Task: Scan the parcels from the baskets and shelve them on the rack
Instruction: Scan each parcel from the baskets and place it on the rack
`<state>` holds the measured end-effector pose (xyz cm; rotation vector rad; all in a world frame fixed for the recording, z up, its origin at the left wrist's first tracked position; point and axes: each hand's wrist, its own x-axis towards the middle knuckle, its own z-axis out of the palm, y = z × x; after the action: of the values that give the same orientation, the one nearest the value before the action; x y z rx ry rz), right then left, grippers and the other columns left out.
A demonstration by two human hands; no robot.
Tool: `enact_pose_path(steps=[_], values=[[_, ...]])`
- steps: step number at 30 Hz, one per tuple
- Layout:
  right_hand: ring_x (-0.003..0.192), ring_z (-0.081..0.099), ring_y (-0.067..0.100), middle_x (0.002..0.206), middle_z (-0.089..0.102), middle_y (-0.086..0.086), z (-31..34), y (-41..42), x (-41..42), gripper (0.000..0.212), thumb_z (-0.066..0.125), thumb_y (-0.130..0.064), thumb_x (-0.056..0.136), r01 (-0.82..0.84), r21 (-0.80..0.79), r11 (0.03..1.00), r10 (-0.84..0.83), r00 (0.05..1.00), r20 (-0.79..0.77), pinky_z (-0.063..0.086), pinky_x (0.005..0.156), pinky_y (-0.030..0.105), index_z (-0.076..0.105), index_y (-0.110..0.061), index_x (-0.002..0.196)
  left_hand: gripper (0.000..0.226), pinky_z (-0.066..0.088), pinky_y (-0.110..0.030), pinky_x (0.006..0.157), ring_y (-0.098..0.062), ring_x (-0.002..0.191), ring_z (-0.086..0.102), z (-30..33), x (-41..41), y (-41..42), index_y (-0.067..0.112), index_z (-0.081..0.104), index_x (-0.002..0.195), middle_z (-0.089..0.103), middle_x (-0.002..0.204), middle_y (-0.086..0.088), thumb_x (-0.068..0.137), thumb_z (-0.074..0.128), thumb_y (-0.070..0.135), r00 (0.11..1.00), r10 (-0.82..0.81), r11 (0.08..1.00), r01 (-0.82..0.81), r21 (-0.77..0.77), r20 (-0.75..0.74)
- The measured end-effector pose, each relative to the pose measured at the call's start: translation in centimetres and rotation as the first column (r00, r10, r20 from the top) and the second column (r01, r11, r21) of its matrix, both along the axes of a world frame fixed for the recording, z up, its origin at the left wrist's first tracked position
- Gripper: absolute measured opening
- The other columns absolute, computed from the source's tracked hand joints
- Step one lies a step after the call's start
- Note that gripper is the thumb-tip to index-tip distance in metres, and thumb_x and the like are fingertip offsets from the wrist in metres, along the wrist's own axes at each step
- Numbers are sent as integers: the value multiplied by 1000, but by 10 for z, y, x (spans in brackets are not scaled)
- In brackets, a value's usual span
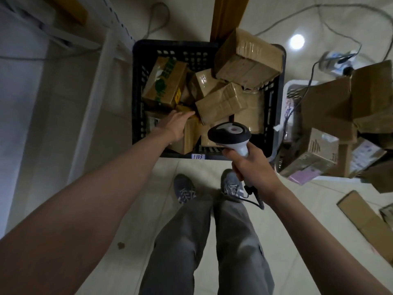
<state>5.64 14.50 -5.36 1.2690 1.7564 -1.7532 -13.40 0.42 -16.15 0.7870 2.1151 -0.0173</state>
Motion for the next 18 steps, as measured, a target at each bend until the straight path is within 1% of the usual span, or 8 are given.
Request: enact_pose_path(steps=[2, 5, 7, 9, 11, 14, 16, 18], values=[[47, 50, 5, 54, 55, -8, -2, -2, 2, 10, 67, -25, 95, 10, -7, 1000, -10, 1000, -3, 41, 45, 21, 61, -17, 96, 78, 47, -44, 102, -28, 139, 35, -2, 0, 3, 29, 35, 153, 40, 154, -3, 89, 63, -5, 990, -126, 992, 124, -34, -61], [47, 51, 4, 58, 56, -3, 3, -5, 3, 11, 67, -26, 95, 5, -6, 1000, -5, 1000, 3, 42, 45, 19, 60, -18, 94, 72, 44, -45, 105, -31, 136, 35, 7, -6, 6, 23, 40, 149, 38, 150, -4, 88, 67, 0, 949, -285, 957, 275, -91, -131], [47, 52, 3, 61, 57, -2, 10, -6, 2, 12, 67, -27, 95, -8, -10, 1000, 8, 1000, 9, 42, 46, 20, 60, -19, 96, 64, 41, -45, 103, -31, 134, 37, 21, -13, 4, 20, 45, 142, 39, 147, -6, 87, 70, 3, 938, -321, 946, 310, -101, -134], [48, 52, 3, 61, 58, -3, 22, -7, 1, 11, 68, -27, 94, -18, -10, 1000, 18, 1000, 7, 43, 47, 21, 60, -20, 96, 54, 42, -45, 98, -30, 128, 42, 39, -17, -2, 17, 49, 131, 46, 139, -7, 84, 74, 6, 944, -304, 953, 298, -59, -131], [48, 52, 4, 59, 57, -5, 39, -7, 1, 10, 68, -27, 94, -19, -9, 1000, 19, 1000, -13, 42, 47, 20, 60, -21, 94, 51, 45, -44, 89, -29, 122, 45, 59, -19, -13, 14, 50, 124, 51, 131, -8, 82, 79, 11, 965, -227, 972, 233, 37, -128], [46, 50, 5, 56, 56, -7, 72, -7, 1, 10, 68, -26, 93, 5, 6, 1000, -5, 999, -54, 40, 44, 18, 60, -22, 88, 47, 47, -42, 82, -26, 115, 47, 91, -12, -31, 15, 51, 120, 56, 126, -6, 82, 80, 15, 993, 25, 977, 0, 214, -115], [45, 49, 5, 55, 57, -8, 96, -5, 2, 11, 67, -25, 93, 13, 16, 1000, -12, 997, -82, 39, 43, 17, 59, -23, 86, 46, 48, -44, 85, -25, 112, 48, 111, -3, -42, 13, 52, 117, 59, 123, -6, 81, 81, 16, 968, 235, 925, -194, 326, -89], [47, 51, 3, 58, 59, -9, 121, -4, 3, 11, 69, -26, 93, 2, 22, 1000, 0, 994, -114, 40, 46, 15, 59, -25, 89, 45, 47, -36, 81, -22, 109, 50, 133, 10, -55, 15, 51, 113, 58, 118, -4, 81, 82, 18, 900, 436, 817, -392, 423, -9]])
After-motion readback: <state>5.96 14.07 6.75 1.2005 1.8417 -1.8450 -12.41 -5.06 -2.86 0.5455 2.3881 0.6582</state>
